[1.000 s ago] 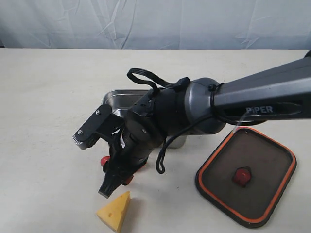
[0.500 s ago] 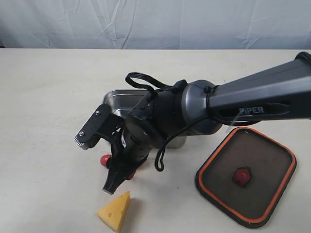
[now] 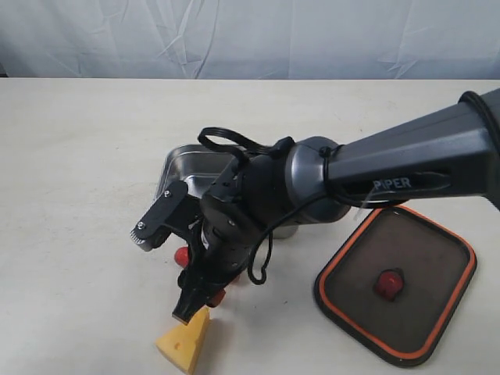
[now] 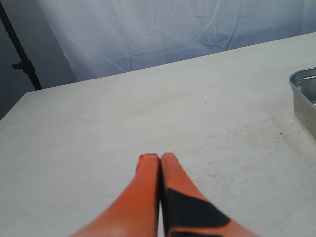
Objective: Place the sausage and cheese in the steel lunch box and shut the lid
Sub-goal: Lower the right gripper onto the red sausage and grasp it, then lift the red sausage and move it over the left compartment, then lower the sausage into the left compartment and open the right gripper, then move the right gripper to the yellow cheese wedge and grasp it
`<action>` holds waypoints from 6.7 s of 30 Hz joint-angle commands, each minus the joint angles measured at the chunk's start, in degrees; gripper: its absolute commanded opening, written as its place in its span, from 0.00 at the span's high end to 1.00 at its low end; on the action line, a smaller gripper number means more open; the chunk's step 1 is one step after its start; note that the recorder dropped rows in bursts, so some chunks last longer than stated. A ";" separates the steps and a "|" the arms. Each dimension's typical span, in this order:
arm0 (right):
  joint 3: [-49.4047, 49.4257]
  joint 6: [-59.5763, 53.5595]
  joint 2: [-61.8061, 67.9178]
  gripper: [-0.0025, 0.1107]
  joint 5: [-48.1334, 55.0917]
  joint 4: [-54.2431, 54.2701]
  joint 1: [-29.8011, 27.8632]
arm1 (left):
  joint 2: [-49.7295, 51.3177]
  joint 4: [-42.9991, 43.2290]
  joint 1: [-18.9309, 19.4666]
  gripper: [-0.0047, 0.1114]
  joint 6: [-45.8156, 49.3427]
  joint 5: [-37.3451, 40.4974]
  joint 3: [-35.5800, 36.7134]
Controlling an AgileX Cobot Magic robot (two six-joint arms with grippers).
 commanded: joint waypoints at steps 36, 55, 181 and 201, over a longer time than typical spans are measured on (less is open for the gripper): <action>0.27 35.29 -15.15 0.98 0.36 -19.68 -9.87 | -0.23 0.01 -0.41 0.96 -0.12 -0.58 0.15; -7.98 -11.52 -4.49 0.99 4.00 30.02 -19.01 | -0.23 0.01 -0.41 0.96 -0.12 -0.58 0.15; -4.98 19.33 -12.99 0.57 22.88 20.54 2.73 | -0.23 0.01 -0.41 0.96 -0.12 -0.58 0.15; -1.16 42.85 -7.52 0.56 14.80 14.90 4.15 | -0.23 0.01 -0.41 0.96 -0.12 -0.58 0.15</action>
